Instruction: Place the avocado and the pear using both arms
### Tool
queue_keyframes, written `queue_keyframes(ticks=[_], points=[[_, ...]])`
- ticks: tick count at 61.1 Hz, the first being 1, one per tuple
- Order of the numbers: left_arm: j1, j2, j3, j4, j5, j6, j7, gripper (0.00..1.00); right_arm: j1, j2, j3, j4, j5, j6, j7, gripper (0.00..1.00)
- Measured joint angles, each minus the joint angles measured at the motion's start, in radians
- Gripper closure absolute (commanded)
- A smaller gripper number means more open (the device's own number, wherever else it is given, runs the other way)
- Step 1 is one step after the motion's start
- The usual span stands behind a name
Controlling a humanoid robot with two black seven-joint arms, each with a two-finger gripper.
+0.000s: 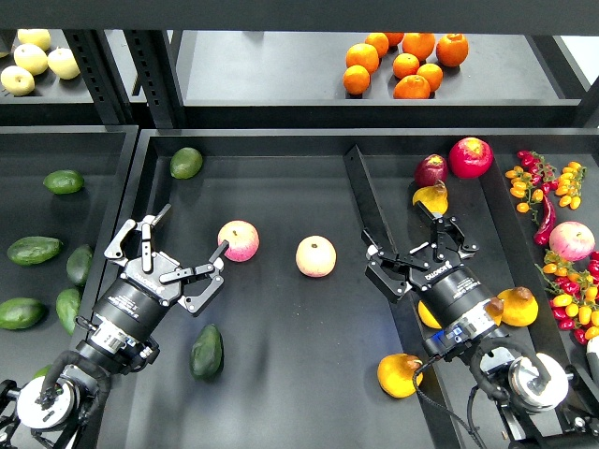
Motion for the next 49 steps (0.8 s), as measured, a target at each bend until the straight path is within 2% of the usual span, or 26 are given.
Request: queue_keyframes(ticks=[49], points=[[0.002, 0.000, 0.020, -0.012, -0.003, 0.000, 0.009, 0.01, 0.000, 0.000, -0.001, 0.004, 0.001, 0.005, -0.001, 0.00]])
